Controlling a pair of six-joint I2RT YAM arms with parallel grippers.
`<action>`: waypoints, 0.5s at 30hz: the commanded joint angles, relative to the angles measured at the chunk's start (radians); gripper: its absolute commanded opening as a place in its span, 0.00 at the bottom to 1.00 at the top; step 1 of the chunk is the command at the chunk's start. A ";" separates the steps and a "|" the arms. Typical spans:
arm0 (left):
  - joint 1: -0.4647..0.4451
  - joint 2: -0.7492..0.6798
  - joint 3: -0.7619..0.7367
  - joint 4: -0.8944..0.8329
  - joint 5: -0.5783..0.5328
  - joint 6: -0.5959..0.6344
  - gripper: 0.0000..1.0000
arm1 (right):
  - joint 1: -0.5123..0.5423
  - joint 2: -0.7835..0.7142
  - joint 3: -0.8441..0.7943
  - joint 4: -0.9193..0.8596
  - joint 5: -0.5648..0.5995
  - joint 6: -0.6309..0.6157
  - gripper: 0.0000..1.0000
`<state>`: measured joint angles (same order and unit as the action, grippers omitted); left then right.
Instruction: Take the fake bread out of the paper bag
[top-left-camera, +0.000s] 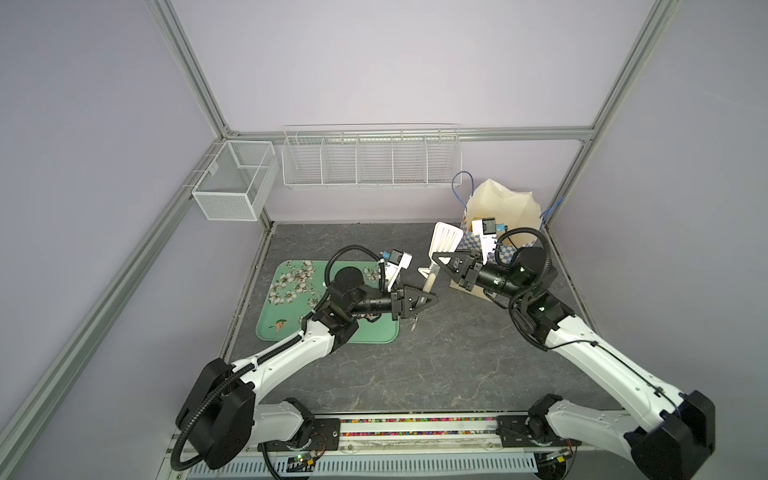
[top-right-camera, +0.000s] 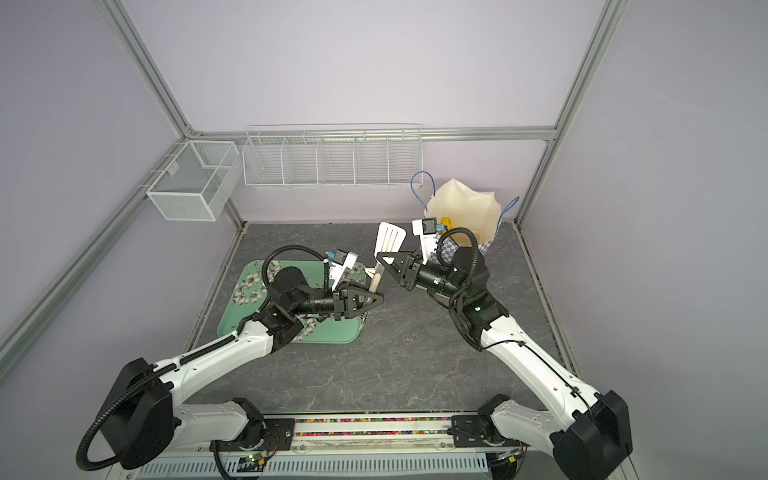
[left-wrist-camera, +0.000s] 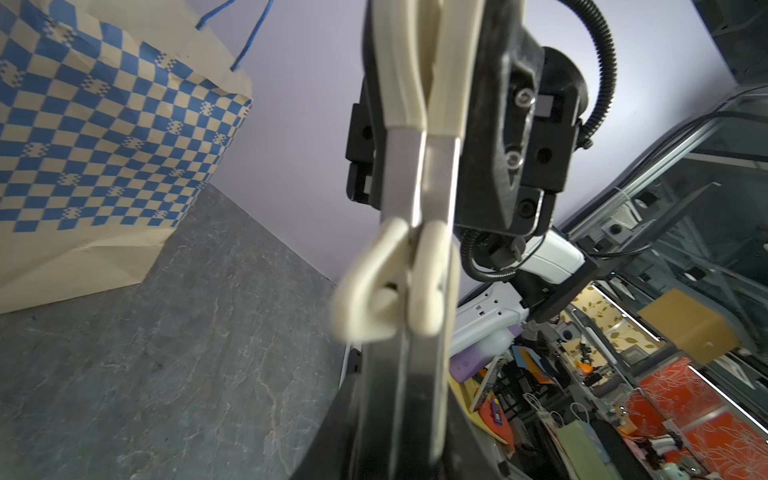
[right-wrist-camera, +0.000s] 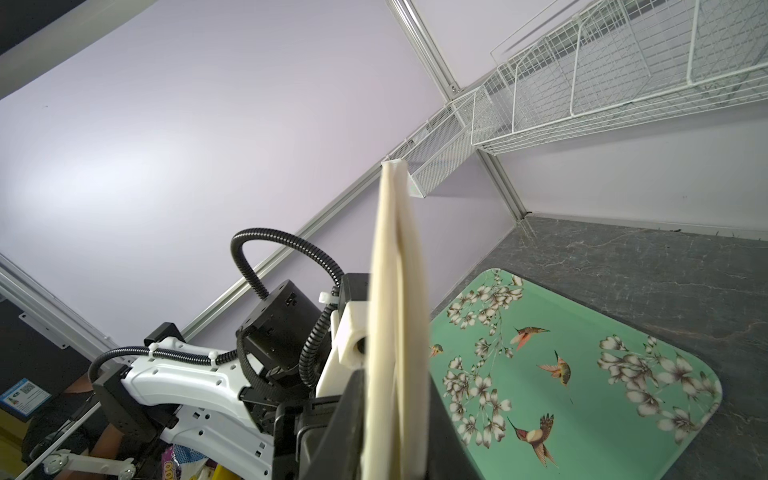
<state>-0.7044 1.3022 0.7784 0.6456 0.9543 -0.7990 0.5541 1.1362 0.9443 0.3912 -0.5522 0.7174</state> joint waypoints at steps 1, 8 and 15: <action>0.011 -0.002 0.033 0.084 0.020 -0.060 0.09 | -0.002 0.004 0.016 0.075 -0.006 -0.001 0.11; 0.074 -0.022 -0.005 0.118 -0.005 -0.102 0.00 | -0.017 -0.007 0.009 0.005 0.049 -0.024 0.34; 0.163 -0.080 0.069 -0.428 -0.152 0.181 0.00 | -0.136 -0.072 0.306 -0.867 0.488 -0.237 0.72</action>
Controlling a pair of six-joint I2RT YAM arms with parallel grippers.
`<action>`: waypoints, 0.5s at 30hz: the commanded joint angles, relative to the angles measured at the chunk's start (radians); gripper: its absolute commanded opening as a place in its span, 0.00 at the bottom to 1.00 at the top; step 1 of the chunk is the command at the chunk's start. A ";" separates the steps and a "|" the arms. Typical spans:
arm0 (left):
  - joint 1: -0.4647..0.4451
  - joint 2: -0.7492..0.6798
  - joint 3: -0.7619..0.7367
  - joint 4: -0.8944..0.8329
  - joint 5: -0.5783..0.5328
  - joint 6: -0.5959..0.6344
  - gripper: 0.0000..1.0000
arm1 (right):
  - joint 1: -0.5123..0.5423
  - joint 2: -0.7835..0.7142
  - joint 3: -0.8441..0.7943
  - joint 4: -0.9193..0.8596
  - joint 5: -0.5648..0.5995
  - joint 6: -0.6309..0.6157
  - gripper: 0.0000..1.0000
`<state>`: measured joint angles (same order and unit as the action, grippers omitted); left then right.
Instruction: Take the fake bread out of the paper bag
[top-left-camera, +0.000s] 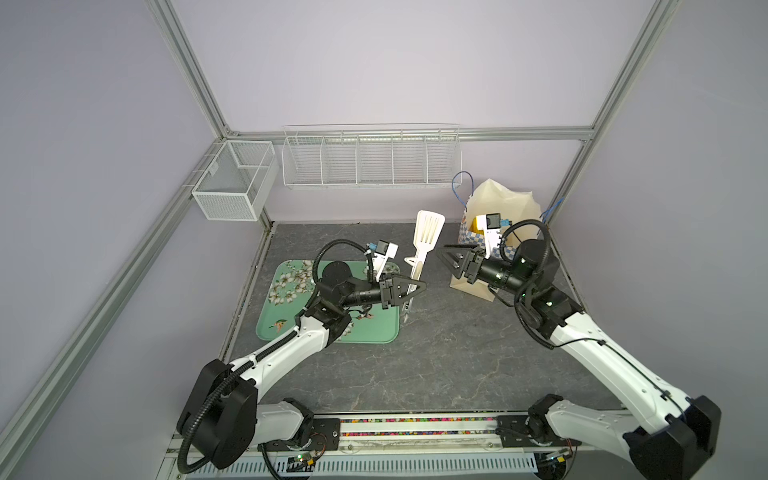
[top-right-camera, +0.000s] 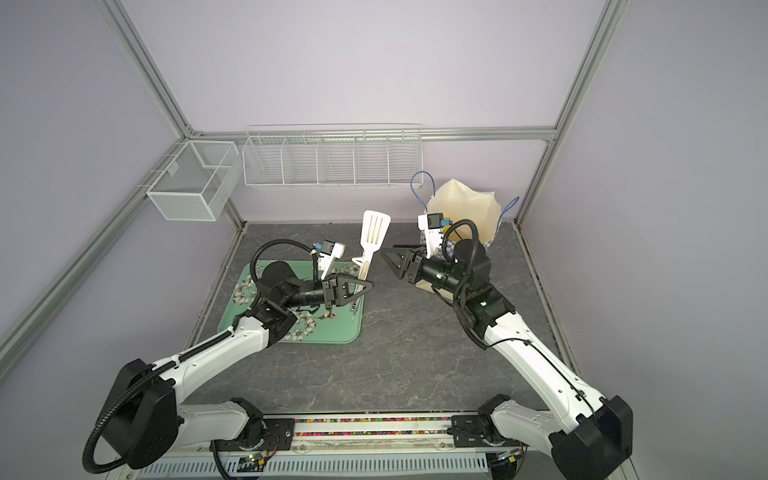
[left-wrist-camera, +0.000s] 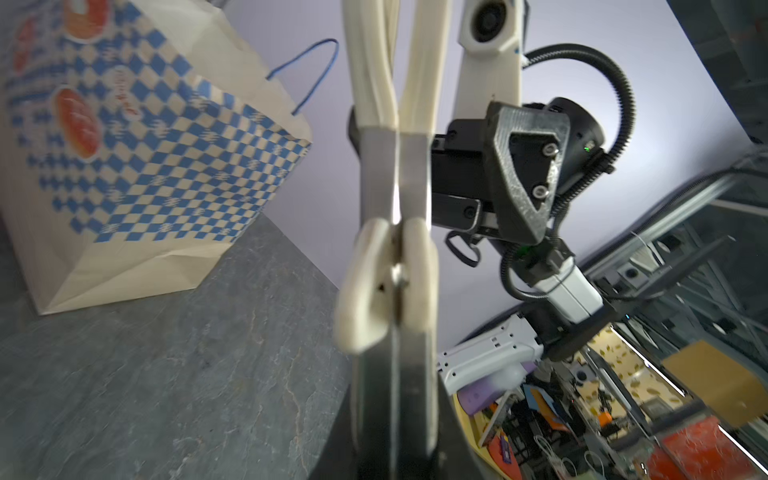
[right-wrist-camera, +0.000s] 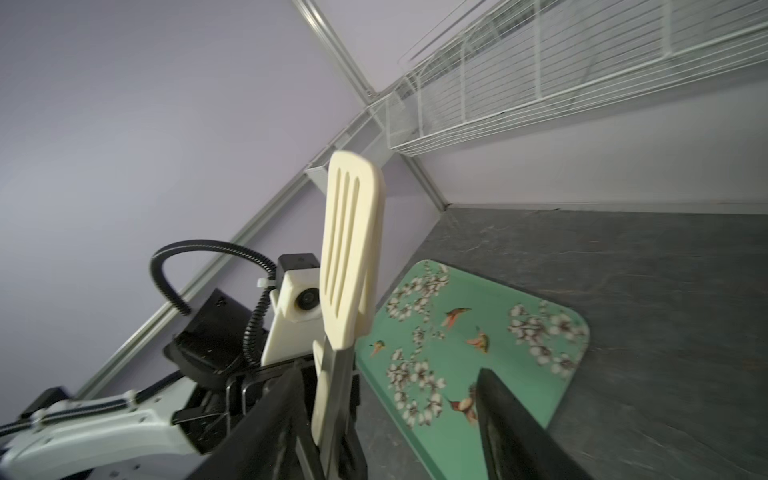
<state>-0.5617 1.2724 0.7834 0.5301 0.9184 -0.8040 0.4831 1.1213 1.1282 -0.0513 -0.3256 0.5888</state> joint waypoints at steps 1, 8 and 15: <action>0.021 -0.061 0.094 -0.451 -0.185 0.266 0.00 | -0.098 -0.056 0.156 -0.497 0.292 -0.119 0.74; 0.022 -0.002 0.294 -0.961 -0.582 0.559 0.00 | -0.421 0.084 0.391 -0.853 0.395 -0.251 0.87; 0.022 0.135 0.444 -1.124 -0.765 0.621 0.00 | -0.496 0.317 0.556 -0.880 0.441 -0.278 0.90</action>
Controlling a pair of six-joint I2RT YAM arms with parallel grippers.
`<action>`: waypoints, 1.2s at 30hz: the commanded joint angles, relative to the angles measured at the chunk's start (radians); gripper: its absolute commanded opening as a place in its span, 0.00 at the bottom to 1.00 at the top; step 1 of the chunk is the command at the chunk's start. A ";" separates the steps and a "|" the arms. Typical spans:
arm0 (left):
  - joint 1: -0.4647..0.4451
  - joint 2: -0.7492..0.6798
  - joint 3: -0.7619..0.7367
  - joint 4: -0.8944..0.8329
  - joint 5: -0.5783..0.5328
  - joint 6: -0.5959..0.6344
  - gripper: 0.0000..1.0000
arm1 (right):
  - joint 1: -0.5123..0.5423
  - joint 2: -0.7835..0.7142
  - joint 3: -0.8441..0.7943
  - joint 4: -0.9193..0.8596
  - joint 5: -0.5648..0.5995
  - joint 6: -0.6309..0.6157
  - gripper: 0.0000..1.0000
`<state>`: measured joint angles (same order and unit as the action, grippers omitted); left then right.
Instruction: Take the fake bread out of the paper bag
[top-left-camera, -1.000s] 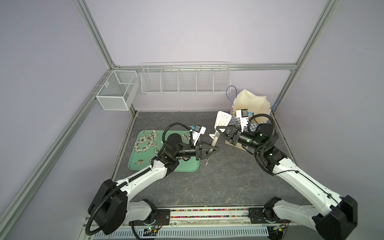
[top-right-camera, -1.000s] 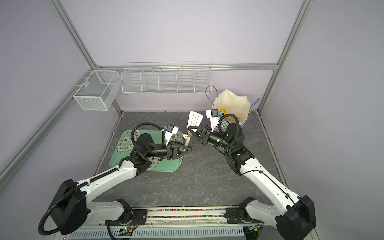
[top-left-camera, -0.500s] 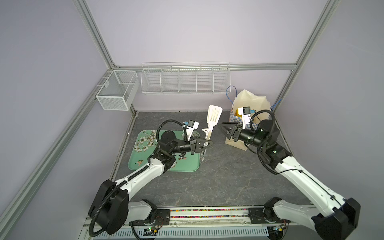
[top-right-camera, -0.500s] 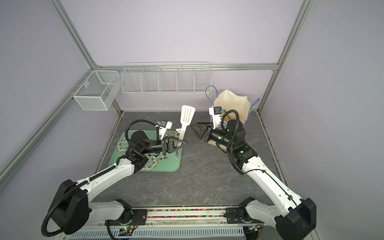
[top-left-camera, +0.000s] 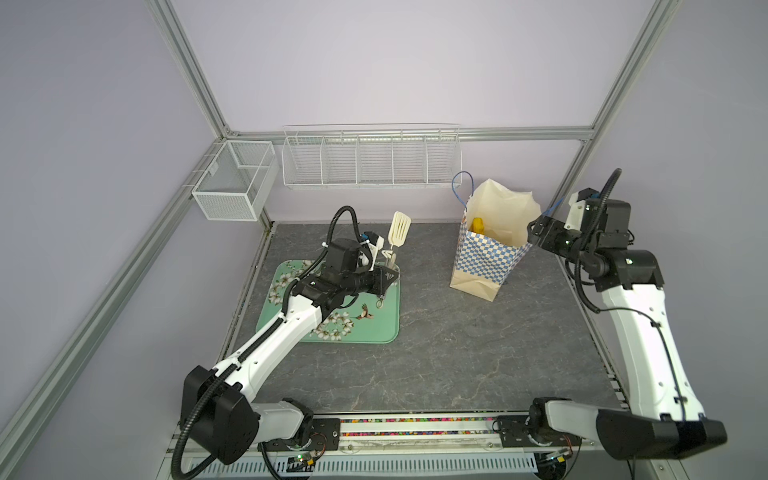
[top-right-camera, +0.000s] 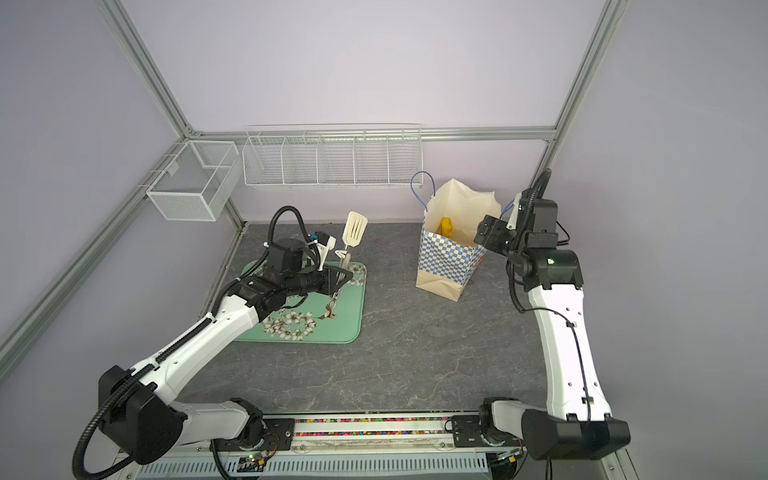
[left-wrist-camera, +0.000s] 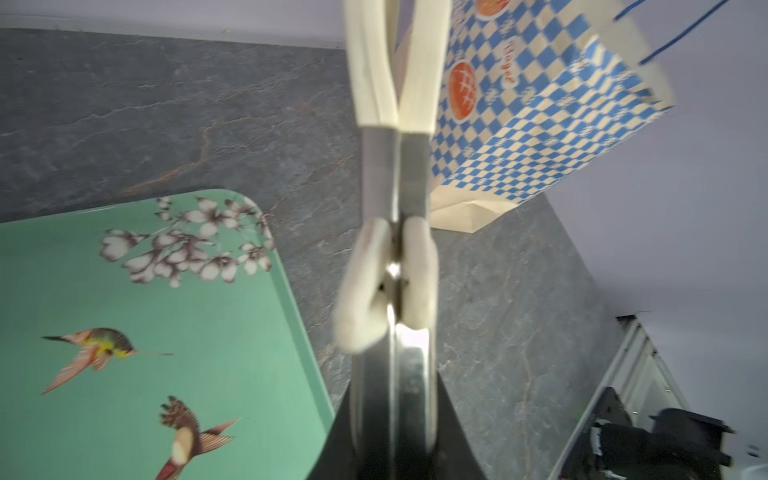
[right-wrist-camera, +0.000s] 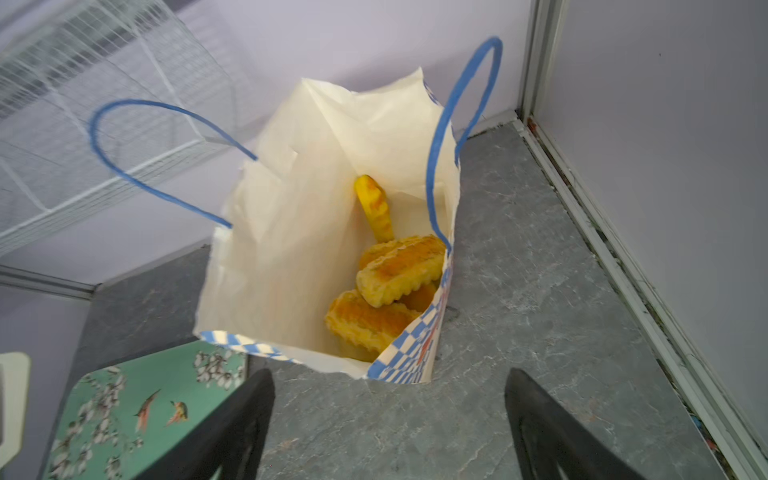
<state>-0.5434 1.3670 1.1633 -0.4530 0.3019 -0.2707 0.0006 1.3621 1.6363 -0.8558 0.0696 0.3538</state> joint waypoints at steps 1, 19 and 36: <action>0.003 0.055 0.080 -0.162 -0.174 0.094 0.00 | -0.018 0.102 0.068 -0.072 0.046 -0.042 0.90; 0.003 0.264 0.269 -0.367 -0.499 0.123 0.00 | -0.030 0.432 0.332 -0.147 0.221 -0.144 0.25; 0.003 -0.009 0.125 -0.452 -0.405 0.131 0.00 | 0.179 0.252 0.142 0.191 0.386 -0.649 0.07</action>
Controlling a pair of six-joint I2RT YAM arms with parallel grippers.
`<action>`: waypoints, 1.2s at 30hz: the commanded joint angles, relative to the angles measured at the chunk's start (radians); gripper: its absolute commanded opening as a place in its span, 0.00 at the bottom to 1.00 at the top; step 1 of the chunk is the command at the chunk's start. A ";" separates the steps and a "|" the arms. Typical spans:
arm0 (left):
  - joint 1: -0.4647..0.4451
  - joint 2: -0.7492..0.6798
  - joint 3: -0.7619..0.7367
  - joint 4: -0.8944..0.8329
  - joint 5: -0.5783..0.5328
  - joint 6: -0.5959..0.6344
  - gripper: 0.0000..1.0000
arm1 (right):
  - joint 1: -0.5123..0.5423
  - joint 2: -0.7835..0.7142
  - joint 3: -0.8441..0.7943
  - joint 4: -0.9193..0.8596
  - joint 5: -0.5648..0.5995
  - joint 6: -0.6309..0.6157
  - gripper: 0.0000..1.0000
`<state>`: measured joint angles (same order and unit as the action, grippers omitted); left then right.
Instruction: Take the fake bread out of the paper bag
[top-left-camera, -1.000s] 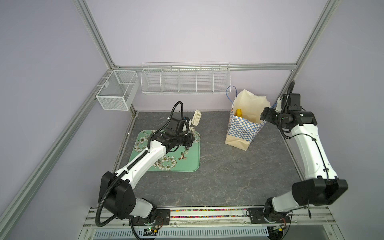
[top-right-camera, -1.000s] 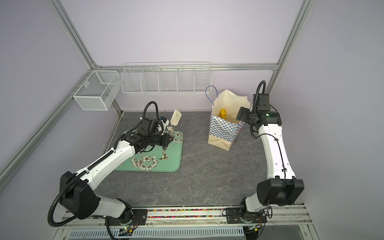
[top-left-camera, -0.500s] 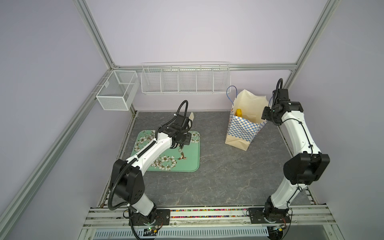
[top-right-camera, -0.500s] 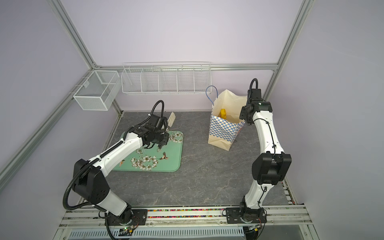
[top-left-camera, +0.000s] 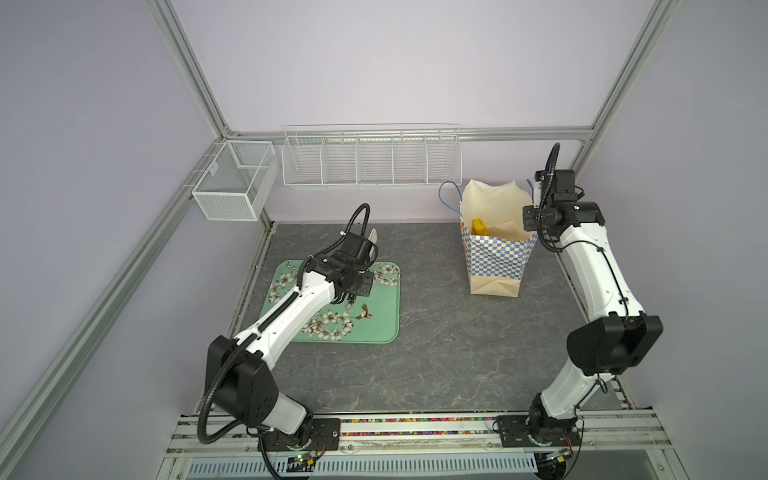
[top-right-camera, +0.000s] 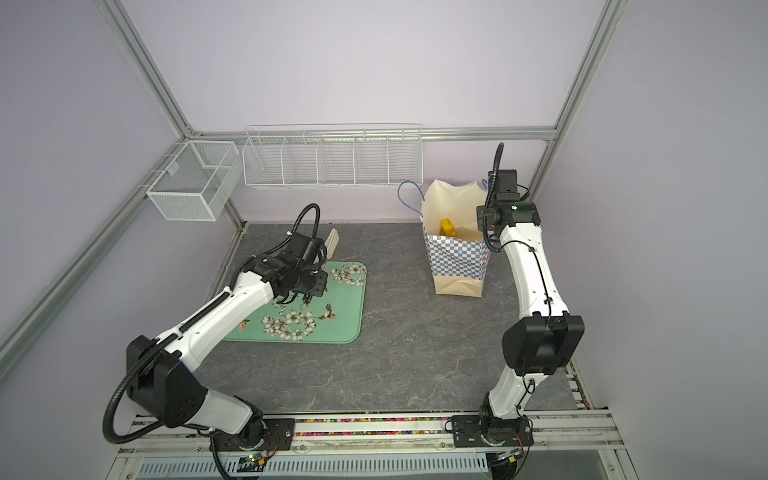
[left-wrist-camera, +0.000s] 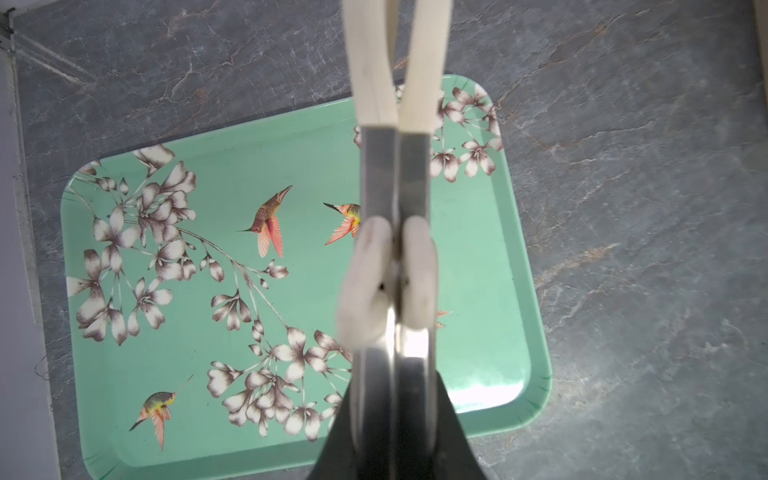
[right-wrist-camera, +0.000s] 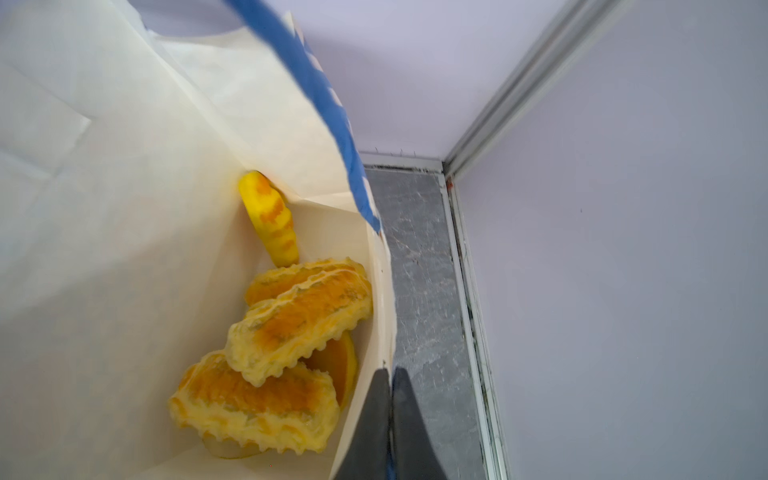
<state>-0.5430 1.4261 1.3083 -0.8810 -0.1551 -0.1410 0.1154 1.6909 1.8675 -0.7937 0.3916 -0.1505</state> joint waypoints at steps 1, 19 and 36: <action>0.003 -0.099 -0.031 -0.027 0.079 0.021 0.00 | 0.083 -0.104 -0.146 0.164 0.078 -0.166 0.07; -0.017 -0.301 0.036 -0.038 0.278 0.085 0.00 | 0.316 -0.449 -0.535 0.221 0.155 -0.164 0.07; -0.018 -0.339 -0.012 0.001 0.306 0.025 0.00 | 0.294 -0.331 -0.344 0.368 0.303 -0.526 0.07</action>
<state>-0.5571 1.1110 1.3029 -0.9024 0.1371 -0.1051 0.4122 1.3449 1.4956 -0.5812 0.6666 -0.5400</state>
